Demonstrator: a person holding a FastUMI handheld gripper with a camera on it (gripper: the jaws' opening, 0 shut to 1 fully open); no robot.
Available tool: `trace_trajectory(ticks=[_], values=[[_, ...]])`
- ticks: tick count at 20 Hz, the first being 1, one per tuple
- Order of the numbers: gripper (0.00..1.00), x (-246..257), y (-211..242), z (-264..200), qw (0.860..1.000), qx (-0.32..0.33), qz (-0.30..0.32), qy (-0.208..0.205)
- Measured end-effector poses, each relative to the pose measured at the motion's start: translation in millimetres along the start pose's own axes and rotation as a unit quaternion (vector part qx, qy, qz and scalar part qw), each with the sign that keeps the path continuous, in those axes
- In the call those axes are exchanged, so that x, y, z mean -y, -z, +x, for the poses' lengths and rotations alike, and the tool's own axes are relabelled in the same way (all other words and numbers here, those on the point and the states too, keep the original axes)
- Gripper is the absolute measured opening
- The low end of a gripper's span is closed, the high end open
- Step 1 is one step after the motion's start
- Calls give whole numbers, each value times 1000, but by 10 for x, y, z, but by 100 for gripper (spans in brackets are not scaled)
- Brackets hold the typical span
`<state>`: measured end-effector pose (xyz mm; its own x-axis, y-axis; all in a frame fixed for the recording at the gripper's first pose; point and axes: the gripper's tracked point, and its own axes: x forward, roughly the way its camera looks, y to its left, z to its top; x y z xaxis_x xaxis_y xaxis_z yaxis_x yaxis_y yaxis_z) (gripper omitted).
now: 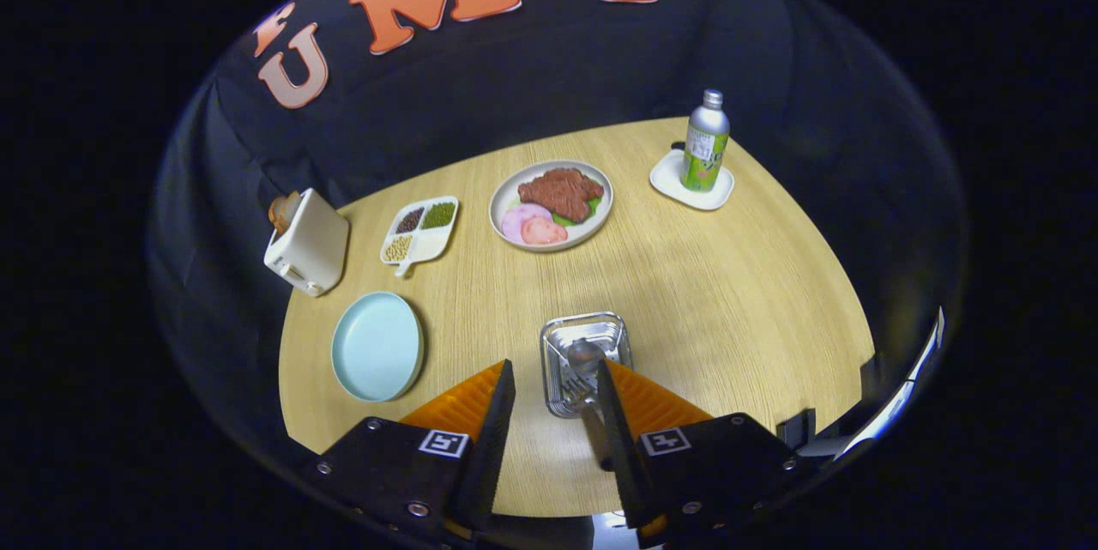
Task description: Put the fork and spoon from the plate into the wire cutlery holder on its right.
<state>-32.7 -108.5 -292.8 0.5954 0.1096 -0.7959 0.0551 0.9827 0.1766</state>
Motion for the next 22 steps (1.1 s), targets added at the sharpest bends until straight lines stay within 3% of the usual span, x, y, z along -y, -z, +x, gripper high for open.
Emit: trace_trajectory(ticks=[3, 7, 12, 15, 18, 22], values=[[70, -167, -398, -175, 997, 80, -6, -17], [75, -451, -857, -466, 982, 181, -34, -30], [82, -934, -1354, -988, 951, 295, -61, -63], [83, -1143, -1636, -1311, 925, 363, -91, -67], [83, -1279, -1712, -1461, 911, 392, -118, -58], [84, -1487, -1729, -1591, 905, 398, -131, -74]])
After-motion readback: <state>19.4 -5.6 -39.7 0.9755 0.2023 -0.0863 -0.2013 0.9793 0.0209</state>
